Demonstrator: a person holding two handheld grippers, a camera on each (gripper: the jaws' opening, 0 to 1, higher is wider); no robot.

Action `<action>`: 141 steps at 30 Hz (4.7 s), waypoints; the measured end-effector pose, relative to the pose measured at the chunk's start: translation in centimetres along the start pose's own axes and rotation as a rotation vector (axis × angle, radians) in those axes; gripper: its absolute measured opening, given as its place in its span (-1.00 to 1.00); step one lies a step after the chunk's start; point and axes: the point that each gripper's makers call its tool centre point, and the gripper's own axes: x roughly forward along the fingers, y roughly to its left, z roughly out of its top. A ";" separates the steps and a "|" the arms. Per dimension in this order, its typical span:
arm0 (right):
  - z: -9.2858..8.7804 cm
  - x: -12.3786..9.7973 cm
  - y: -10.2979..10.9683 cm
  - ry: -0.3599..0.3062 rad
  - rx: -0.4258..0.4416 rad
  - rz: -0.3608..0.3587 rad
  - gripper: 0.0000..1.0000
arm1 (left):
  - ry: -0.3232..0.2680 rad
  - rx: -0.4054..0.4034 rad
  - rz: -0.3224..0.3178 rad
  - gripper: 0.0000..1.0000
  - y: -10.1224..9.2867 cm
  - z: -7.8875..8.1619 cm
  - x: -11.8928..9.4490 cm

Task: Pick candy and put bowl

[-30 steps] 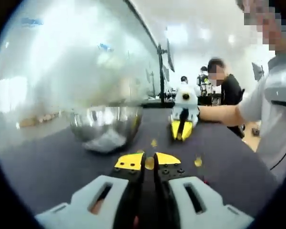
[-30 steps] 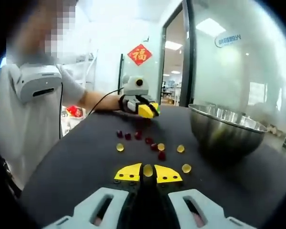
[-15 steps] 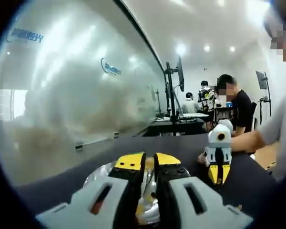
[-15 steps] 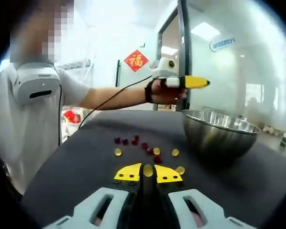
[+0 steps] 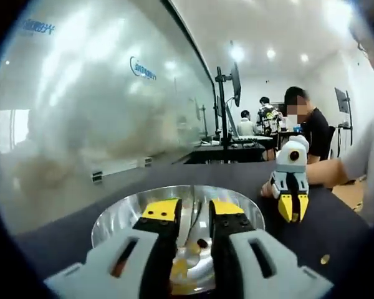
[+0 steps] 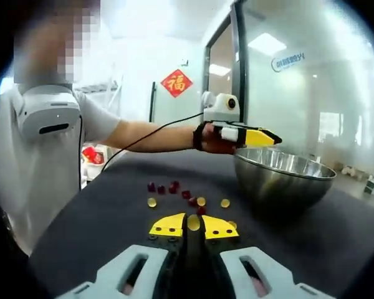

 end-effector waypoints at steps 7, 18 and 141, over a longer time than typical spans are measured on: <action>0.4 -0.3 -0.8 -0.021 0.001 -0.034 -0.92 | -0.018 -0.009 -0.001 -0.74 -1.0 0.3 -2.6; 0.4 -0.4 -1.4 -0.033 0.007 -0.072 -0.92 | -0.015 -0.013 0.032 -0.67 -0.5 -0.3 -3.6; -3.3 4.1 -3.7 0.130 -0.020 0.022 -0.93 | -0.022 0.041 0.035 -0.97 -3.2 3.9 -8.8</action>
